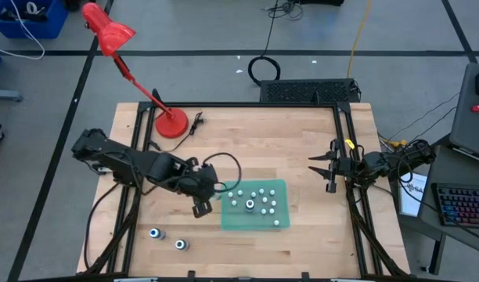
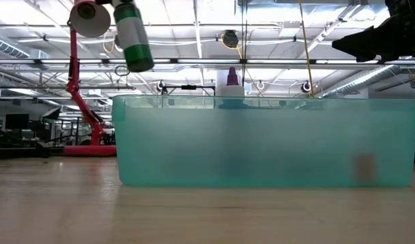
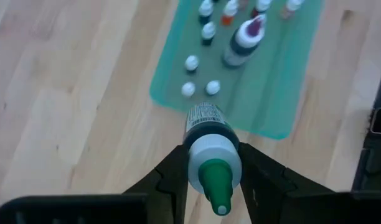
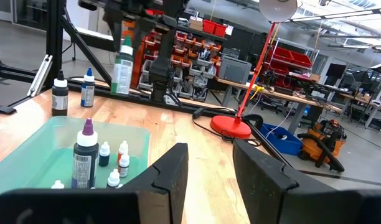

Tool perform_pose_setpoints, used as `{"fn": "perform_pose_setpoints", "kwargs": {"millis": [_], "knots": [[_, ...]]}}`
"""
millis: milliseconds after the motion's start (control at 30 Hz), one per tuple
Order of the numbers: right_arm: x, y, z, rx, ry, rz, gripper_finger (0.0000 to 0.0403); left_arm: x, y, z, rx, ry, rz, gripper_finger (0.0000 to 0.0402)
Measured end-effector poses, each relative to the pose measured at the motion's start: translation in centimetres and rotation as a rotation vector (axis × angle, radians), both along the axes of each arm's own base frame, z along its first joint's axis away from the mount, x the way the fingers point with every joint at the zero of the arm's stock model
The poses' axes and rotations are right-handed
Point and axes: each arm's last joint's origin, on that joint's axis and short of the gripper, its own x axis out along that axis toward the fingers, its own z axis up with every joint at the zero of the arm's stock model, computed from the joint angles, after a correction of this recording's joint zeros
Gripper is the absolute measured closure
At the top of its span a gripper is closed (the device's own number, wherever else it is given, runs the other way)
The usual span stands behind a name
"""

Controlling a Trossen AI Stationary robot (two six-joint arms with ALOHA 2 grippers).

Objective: Pick & Place food coloring
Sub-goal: Put the large green food coloring bottle into the green bin

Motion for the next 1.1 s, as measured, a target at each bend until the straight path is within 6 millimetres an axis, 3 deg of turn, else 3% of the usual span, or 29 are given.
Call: {"fn": "perform_pose_setpoints", "kwargs": {"millis": [167,367,500,800,1100], "knots": [[0.0,0.0,0.0,0.000,0.001,0.000,0.0287,3.5,-1.7,-0.8,0.030,0.073,-0.113,0.0285],[0.0,0.0,0.0,0.000,0.001,0.001,0.0287,7.6,-3.6,-4.0,0.035,0.216,-0.234,0.0285],[0.0,0.0,0.0,0.000,0.001,0.000,0.0287,9.4,-4.3,-5.7,0.057,0.248,-0.283,0.0285],[0.0,0.0,0.0,0.000,0.001,0.000,0.0287,9.9,-4.0,-9.1,0.061,0.356,-0.263,0.0285],[0.0,0.0,0.0,0.000,0.001,0.000,0.0287,10.1,-2.9,-10.9,0.039,0.360,-0.232,0.0285]]}}
